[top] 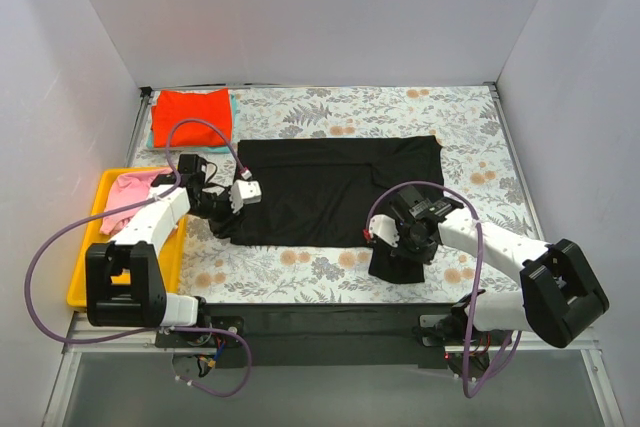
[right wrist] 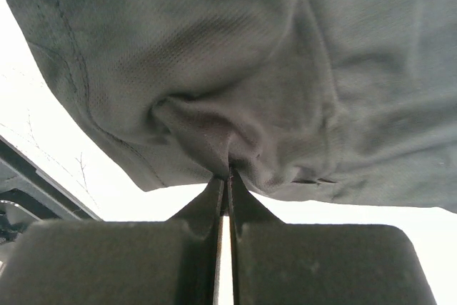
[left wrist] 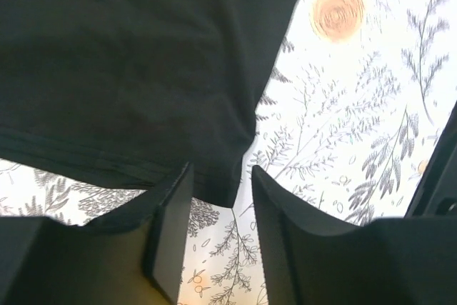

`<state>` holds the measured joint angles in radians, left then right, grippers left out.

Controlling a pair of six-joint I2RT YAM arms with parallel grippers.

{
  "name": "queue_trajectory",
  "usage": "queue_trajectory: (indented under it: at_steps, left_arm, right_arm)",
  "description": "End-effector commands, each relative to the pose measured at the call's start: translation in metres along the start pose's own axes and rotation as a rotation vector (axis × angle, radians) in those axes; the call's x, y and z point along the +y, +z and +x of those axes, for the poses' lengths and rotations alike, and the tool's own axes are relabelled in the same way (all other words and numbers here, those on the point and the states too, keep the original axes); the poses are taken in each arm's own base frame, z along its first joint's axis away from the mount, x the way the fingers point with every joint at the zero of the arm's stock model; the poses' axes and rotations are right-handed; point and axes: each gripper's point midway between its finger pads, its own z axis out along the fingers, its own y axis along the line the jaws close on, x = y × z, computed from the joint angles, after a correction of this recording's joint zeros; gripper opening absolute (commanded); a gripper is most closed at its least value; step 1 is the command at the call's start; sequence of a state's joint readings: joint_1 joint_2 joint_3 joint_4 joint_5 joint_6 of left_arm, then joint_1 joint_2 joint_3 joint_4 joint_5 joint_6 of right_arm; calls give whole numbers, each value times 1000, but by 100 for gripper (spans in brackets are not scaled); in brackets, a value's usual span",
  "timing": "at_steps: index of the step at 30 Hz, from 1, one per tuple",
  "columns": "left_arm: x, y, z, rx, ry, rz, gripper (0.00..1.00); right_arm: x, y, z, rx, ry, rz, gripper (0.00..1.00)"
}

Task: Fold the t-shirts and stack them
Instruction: Fold the tshirt

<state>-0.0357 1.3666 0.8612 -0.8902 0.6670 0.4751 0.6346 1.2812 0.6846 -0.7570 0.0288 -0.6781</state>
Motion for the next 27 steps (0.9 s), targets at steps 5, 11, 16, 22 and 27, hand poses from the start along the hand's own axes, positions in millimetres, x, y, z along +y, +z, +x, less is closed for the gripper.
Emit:
queue_trajectory:
  at_steps: [5,11,16,22,27]
  left_arm:
    - [-15,11,25,78,122,66,34]
    - [-18,22,50,137,152,32,36]
    - [-17,28,66,180,163,11,33]
    - [-17,28,65,178,170,7,15]
    - [-16,23,54,153,182,6,0]
  right_arm:
    - [-11,-13,-15,-51,40,21,1]
    - [-15,-17,-13,-54,47,30,1]
    - [-16,-21,-11,-56,48,31,1]
    - [-16,-23,-8,-50,42,31,1]
    - [-13,-27,-12,-75,36,7,1]
